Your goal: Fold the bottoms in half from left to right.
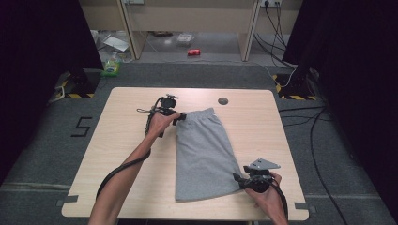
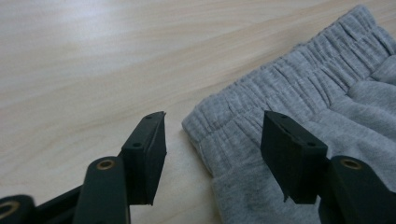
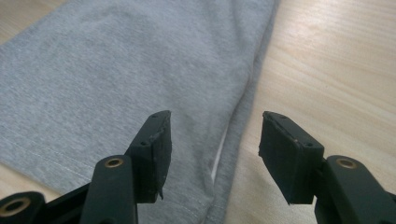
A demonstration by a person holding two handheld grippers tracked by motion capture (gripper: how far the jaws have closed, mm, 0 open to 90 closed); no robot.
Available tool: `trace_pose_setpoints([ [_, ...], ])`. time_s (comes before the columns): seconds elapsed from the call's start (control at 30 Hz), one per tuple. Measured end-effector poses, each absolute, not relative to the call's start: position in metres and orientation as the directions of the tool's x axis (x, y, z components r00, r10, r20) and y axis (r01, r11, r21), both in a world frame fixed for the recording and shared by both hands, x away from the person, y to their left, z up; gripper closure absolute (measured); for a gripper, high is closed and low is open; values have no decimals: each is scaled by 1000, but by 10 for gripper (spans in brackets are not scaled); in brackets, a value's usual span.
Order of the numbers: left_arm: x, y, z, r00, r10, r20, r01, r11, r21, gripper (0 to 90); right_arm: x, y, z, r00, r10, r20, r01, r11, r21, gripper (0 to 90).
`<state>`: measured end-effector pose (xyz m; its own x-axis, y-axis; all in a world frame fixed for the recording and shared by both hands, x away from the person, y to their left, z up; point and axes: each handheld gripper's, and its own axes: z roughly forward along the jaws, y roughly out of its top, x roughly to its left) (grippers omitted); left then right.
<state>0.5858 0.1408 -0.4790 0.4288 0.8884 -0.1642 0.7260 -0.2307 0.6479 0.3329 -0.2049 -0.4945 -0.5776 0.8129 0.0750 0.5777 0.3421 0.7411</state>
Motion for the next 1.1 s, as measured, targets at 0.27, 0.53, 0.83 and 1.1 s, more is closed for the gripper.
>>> trace_pose_setpoints([
  [0.27, 589, 131, -493, 422, 884, -202, 728, -197, 656, 633, 331, -204, -496, -586, 807, 80, 572, 341, 746, 440],
  [0.53, 602, 120, -493, 440, 888, -136, 677, -229, 699, 716, 332, -202, -497, -594, 800, 79, 573, 352, 740, 439],
  [0.83, 597, 133, -486, 433, 887, -159, 679, -205, 705, 502, 335, -203, -495, -590, 802, 95, 577, 335, 745, 426],
  [1.1, 594, 132, -486, 441, 880, -174, 685, -206, 699, 444, 365, -196, -477, -598, 792, 119, 555, 303, 774, 419],
])
